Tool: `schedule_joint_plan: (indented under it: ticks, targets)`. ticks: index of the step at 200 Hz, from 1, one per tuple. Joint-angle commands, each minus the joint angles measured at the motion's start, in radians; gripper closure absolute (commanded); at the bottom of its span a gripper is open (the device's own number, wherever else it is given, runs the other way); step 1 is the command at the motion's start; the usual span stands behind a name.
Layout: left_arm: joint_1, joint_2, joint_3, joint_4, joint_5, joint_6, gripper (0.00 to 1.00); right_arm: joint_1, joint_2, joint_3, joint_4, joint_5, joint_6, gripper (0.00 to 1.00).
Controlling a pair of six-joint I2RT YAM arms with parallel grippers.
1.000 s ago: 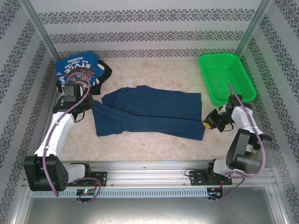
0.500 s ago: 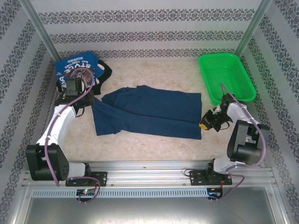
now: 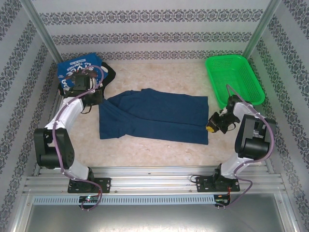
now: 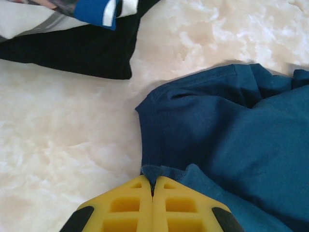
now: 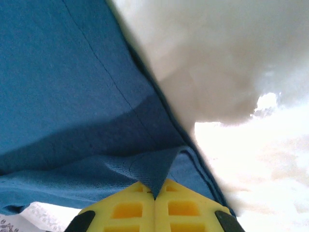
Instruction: Fold and stack the t-shirts
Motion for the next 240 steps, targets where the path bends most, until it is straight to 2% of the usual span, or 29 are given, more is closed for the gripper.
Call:
schedule_joint_plan:
  ticks: [1, 64, 125, 148, 156, 166, 182, 190, 203, 219, 224, 240]
  targets:
    - [-0.025, 0.043, 0.062, 0.046, 0.022, 0.036, 1.0, 0.008, 0.033, 0.04, 0.0, 0.035, -0.018, 0.97]
    - [-0.045, 0.146, 0.144, 0.055, 0.02, 0.044, 1.0, 0.008, 0.073, 0.049, 0.005, 0.045, -0.016, 0.97]
    - [-0.067, 0.245, 0.241, 0.033, 0.063, 0.067, 1.0, 0.01, 0.097, 0.044, 0.02, 0.051, -0.01, 0.97]
    - [-0.07, 0.284, 0.253, 0.031, 0.069, 0.055, 1.0, 0.011, 0.106, 0.043, 0.033, 0.052, -0.002, 0.93]
    - [-0.069, 0.301, 0.26, 0.025, 0.069, 0.047, 0.95, 0.011, 0.11, 0.042, 0.039, 0.05, 0.001, 0.91]
    - [-0.068, 0.32, 0.278, 0.012, 0.077, 0.031, 0.7, 0.011, 0.11, 0.043, 0.054, 0.036, 0.01, 0.83]
    - [-0.064, 0.321, 0.324, -0.013, 0.102, -0.008, 0.49, 0.011, 0.091, 0.045, 0.078, 0.004, 0.02, 0.69]
    - [-0.06, 0.305, 0.349, -0.034, 0.126, -0.035, 0.42, 0.011, 0.069, 0.051, 0.072, 0.001, 0.018, 0.63]
    - [-0.055, 0.242, 0.358, -0.065, 0.142, -0.083, 0.33, 0.011, 0.015, 0.061, 0.042, 0.014, 0.0, 0.58]
    - [-0.047, 0.136, 0.312, -0.101, 0.166, -0.15, 0.25, 0.01, -0.068, 0.057, -0.017, 0.024, -0.013, 0.51]
    - [-0.045, 0.105, 0.292, -0.125, 0.163, -0.166, 0.17, 0.011, -0.097, 0.048, -0.03, 0.019, -0.009, 0.49]
    - [-0.02, -0.023, 0.192, -0.196, 0.177, -0.237, 0.14, 0.011, -0.198, 0.002, -0.063, -0.009, 0.009, 0.43]
